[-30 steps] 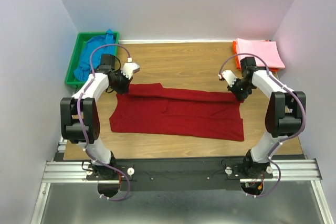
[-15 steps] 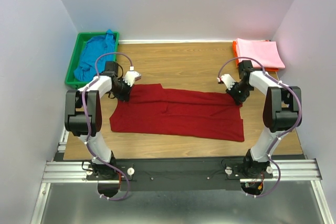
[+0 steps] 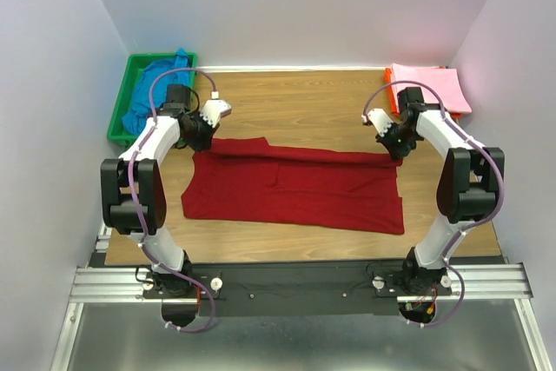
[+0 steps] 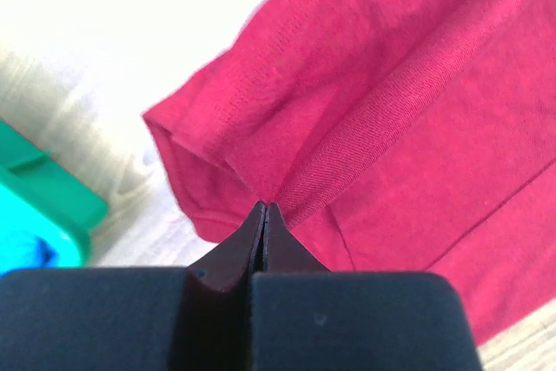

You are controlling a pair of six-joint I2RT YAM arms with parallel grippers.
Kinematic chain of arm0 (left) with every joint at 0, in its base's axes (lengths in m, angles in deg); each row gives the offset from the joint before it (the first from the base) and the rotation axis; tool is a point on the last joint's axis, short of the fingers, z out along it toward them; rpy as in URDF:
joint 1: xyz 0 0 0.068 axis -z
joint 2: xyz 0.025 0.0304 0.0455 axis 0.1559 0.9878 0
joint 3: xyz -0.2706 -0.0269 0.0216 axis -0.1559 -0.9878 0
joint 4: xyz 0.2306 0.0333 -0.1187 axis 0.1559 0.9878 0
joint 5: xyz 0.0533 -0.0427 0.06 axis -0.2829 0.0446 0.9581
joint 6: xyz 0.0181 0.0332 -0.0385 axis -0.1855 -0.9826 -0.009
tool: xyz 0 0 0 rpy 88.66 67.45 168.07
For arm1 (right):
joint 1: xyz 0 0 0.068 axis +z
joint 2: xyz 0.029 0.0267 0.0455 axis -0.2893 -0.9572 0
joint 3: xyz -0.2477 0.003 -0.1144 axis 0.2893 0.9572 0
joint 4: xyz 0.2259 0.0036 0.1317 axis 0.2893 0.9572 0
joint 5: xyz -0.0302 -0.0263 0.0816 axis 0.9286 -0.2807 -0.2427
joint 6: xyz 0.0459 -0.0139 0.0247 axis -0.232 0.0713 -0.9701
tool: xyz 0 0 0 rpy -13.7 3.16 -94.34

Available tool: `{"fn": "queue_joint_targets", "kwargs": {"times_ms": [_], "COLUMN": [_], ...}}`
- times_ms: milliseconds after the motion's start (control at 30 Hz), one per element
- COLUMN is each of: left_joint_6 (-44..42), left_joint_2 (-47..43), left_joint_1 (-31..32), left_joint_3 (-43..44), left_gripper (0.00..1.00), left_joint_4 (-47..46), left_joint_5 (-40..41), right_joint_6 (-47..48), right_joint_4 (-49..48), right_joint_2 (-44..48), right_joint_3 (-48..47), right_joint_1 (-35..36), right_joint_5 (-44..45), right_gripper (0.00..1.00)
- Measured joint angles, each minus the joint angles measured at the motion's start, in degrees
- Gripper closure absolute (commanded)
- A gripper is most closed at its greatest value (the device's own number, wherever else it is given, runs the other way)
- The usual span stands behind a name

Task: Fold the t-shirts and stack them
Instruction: Fold the tshirt

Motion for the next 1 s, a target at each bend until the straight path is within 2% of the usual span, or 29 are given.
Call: {"fn": "queue_joint_targets", "kwargs": {"times_ms": [267,467,600,833,1000], "left_joint_6": [-0.96,-1.77,-1.77,-1.75,-1.79], "left_joint_2": [-0.04,0.35,0.35,0.24,0.24], "left_joint_1": [0.00,0.00,-0.66,-1.03,-1.86], "left_joint_3": [-7.87,-10.38,-9.57,-2.84,-2.49], "left_gripper": [1.00,1.00,1.00,1.00,1.00], "left_joint_4": [-0.52,-0.76,-0.70,0.28,1.42], "left_joint_5": [1.14,2.54,2.60,2.49,1.84], "right_joint_6": [0.04,0.02,-0.04,-0.35,-0.39], "right_joint_4": [0.31,0.20,0.33,0.72,1.97], "right_joint_2": [0.04,-0.28,-0.28,-0.28,-0.26], "right_joint_3": [7.87,8.33,7.48,1.68,0.46], "right_joint_1": [0.70,0.92,0.92,0.92,0.92], "right_joint_5": [0.02,0.04,0.07,0.09,0.50], "right_gripper": [0.99,0.99,0.99,0.99,0.99]}}
